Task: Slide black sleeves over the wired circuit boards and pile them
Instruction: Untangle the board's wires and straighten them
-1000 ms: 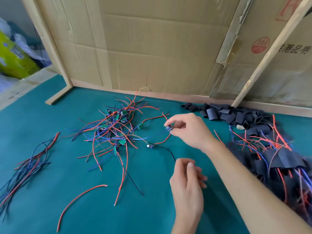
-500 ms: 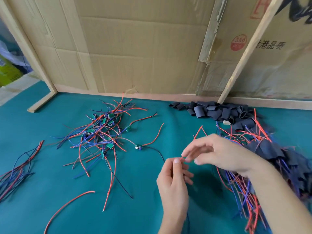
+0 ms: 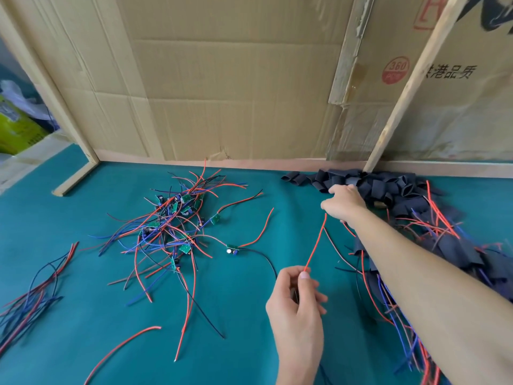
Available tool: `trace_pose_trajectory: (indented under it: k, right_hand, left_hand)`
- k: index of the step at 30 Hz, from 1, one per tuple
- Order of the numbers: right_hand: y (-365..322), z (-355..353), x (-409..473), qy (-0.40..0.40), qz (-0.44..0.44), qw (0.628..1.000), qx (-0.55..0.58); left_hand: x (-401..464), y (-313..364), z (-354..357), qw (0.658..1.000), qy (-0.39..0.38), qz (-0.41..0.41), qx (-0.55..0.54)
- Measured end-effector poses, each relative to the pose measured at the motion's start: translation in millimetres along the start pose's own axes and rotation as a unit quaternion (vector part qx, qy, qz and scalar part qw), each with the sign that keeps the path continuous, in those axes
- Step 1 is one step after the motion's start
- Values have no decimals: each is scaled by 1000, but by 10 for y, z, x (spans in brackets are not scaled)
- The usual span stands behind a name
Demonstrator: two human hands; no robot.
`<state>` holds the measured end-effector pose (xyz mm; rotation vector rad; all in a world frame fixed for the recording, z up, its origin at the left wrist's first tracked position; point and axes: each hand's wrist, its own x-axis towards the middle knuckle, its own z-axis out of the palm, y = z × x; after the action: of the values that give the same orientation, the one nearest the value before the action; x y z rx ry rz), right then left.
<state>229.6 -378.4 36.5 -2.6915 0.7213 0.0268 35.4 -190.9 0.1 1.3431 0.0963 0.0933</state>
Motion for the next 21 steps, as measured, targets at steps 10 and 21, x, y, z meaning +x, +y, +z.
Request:
trace_pose_trajectory:
  k: [10, 21]
  right_hand:
    - [-19, -279, -1225, 221, -90, 941, 241]
    - [280, 233, -2074, -135, -159, 772, 600]
  left_hand:
    - [32, -56, 20, 997, 68, 25, -10]
    - [5, -68, 4, 997, 53, 42, 21]
